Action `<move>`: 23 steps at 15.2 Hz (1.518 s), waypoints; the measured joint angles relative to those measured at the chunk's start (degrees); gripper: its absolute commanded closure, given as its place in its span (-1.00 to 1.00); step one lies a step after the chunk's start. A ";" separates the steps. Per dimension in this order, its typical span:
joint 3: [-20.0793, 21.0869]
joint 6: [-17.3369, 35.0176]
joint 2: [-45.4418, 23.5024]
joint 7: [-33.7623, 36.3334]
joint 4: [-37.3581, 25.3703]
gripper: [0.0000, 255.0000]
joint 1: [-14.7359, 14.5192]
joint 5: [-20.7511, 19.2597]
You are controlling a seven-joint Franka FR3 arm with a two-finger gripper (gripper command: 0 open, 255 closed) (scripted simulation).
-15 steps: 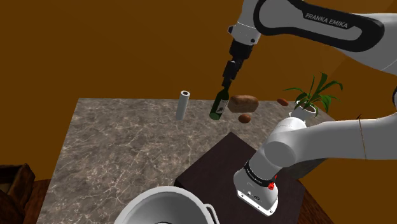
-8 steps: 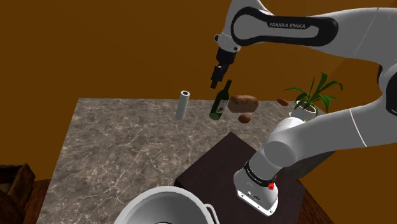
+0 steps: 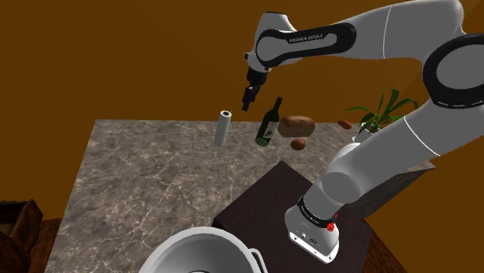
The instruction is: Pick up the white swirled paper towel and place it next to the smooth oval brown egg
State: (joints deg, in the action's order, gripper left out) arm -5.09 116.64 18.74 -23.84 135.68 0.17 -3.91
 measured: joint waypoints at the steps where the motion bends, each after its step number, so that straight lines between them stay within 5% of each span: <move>1: -0.44 1.57 -2.67 -1.02 -1.18 -1.00 0.01 0.06; 15: -2.12 13.03 -34.01 -14.26 -21.82 -1.00 1.31 4.26; 23: -1.70 17.66 -39.27 -15.18 -22.46 -1.00 1.61 5.00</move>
State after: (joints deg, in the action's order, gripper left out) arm -6.79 134.30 -20.53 -39.01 113.21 1.78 1.08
